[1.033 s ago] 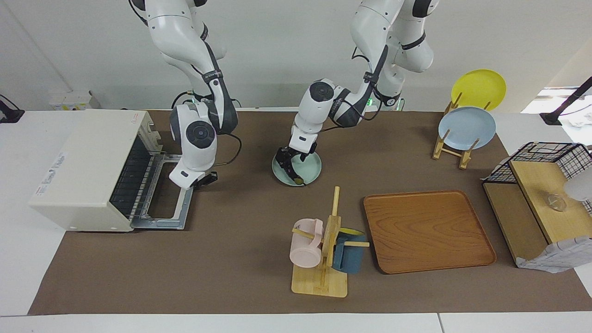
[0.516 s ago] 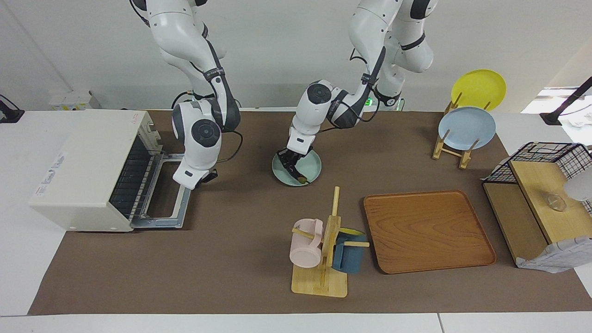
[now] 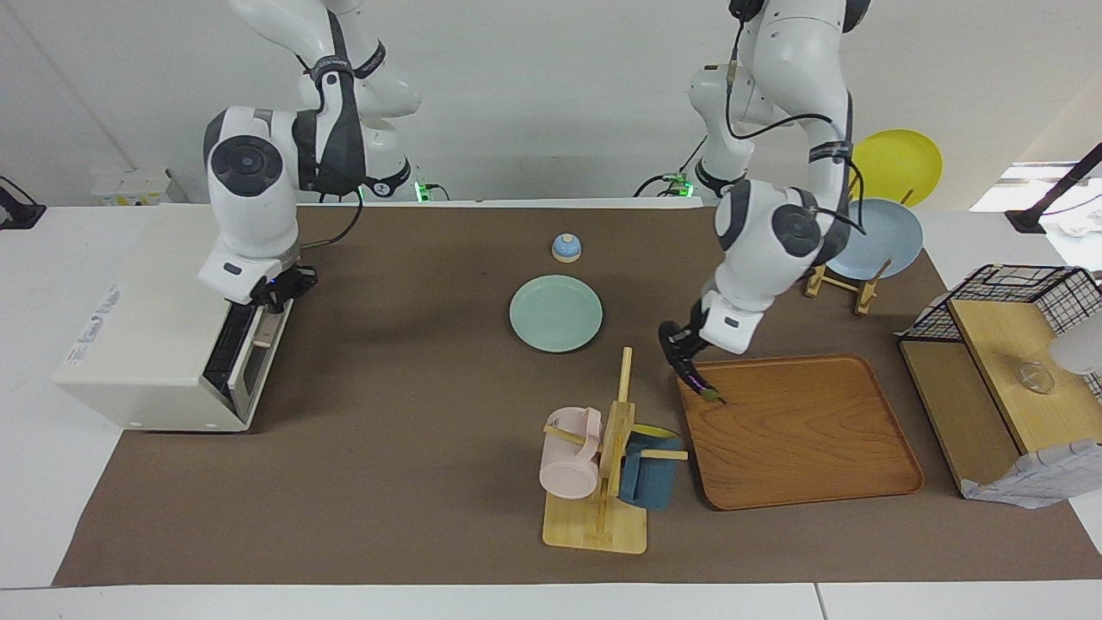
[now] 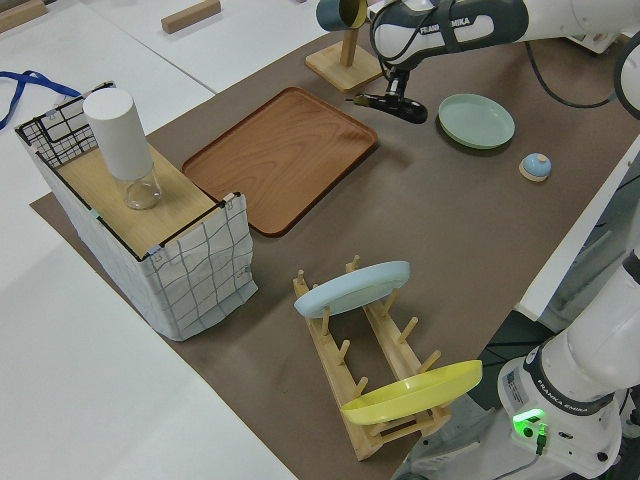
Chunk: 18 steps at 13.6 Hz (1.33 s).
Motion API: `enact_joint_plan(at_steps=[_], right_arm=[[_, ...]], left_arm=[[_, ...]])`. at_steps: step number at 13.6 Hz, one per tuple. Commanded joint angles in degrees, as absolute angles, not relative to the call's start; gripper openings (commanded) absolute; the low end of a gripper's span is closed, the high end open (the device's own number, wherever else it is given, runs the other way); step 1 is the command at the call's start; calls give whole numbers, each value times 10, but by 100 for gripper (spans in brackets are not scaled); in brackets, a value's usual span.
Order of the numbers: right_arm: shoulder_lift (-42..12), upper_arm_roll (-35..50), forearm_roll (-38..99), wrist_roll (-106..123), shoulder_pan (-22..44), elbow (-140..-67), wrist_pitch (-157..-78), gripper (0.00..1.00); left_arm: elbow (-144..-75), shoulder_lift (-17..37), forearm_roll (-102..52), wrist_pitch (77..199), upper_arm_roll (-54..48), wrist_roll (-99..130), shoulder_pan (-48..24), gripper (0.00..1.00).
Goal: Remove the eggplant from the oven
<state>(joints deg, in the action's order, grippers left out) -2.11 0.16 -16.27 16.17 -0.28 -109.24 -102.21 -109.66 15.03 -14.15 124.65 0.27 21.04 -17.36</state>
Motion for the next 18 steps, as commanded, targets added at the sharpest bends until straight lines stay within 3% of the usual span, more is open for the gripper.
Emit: enact_joint_plan(at_steps=[1, 2, 3, 5, 6, 8, 14, 18], right_arm=[[-15, 4, -102, 178, -9, -999, -935, 100], [-4, 6, -89, 175, -7, -963, -901, 100], [1, 7, -83, 171, -5, -923, -870, 100], [-2, 6, -54, 170, -9, -849, -808, 100], [-4, 5, -39, 161, -9, -829, -789, 100], [0, 6, -40, 97, -4, -839, -779, 100], [-4, 5, -32, 75, -8, -830, -753, 100], [5, 4, -4, 54, -6, -848, -753, 100]], left_arm=[[-1040, 224, -100, 1263, -7, 128, -95, 3], [-1010, 253, -89, 1266, -7, 124, -84, 4], [-994, 269, -74, 1269, -7, 122, -81, 14], [-990, 268, -48, 1267, -6, 128, -77, 88], [-991, 264, -47, 1273, -4, 129, -75, 100], [-999, 210, -46, 1237, -1, 130, -52, 100], [-977, 1, -3, 929, 15, 119, -21, 100], [-891, -16, 4, 796, 16, 5, -21, 100]])
